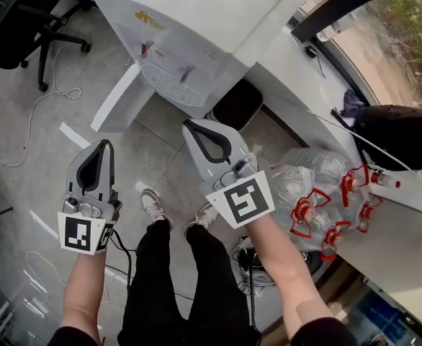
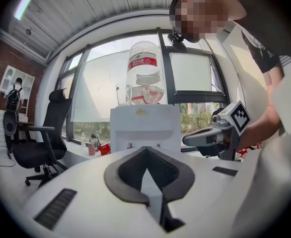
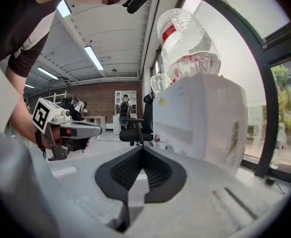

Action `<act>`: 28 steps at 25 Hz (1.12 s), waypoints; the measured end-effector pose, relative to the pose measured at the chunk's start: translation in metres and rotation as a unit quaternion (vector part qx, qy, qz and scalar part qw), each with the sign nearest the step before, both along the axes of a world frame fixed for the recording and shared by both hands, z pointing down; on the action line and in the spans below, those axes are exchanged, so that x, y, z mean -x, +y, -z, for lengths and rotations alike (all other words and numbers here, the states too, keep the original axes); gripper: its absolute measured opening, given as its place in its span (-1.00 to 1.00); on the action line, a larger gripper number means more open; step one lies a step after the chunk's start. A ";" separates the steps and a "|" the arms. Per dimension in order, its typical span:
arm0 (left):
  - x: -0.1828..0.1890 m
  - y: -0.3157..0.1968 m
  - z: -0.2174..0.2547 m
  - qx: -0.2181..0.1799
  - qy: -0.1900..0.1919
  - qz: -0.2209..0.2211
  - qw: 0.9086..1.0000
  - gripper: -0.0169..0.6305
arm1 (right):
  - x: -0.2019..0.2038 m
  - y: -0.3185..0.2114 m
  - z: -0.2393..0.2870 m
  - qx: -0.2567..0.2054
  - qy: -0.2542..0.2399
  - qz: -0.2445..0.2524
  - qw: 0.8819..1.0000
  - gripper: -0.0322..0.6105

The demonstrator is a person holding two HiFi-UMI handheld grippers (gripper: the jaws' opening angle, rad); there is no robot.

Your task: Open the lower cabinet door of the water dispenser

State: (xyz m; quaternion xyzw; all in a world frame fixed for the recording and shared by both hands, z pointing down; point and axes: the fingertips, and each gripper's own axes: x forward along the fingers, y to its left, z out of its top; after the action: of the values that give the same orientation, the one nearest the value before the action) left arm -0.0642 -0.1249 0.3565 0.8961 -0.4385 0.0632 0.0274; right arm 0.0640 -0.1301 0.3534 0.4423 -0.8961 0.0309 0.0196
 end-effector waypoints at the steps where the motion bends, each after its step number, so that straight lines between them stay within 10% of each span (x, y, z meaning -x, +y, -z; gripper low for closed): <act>1: -0.003 0.000 0.012 0.000 -0.001 -0.001 1.000 -0.93 | -0.005 0.004 0.010 0.005 0.002 -0.003 1.000 -0.89; 11: -0.034 0.010 0.118 0.001 0.013 -0.054 0.998 -0.93 | -0.071 0.038 0.078 0.102 -0.015 -0.104 0.989 -0.89; 28: -0.039 0.021 0.310 -0.045 0.066 -0.073 0.994 -0.93 | -0.121 0.081 0.270 0.051 -0.026 -0.187 0.981 -0.89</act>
State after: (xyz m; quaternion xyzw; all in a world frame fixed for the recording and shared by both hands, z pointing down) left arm -0.0247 -0.1039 0.0468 0.9283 -0.3714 -0.0142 0.0117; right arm 0.1848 -0.0495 0.0830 0.5993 -0.7953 0.0906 0.0129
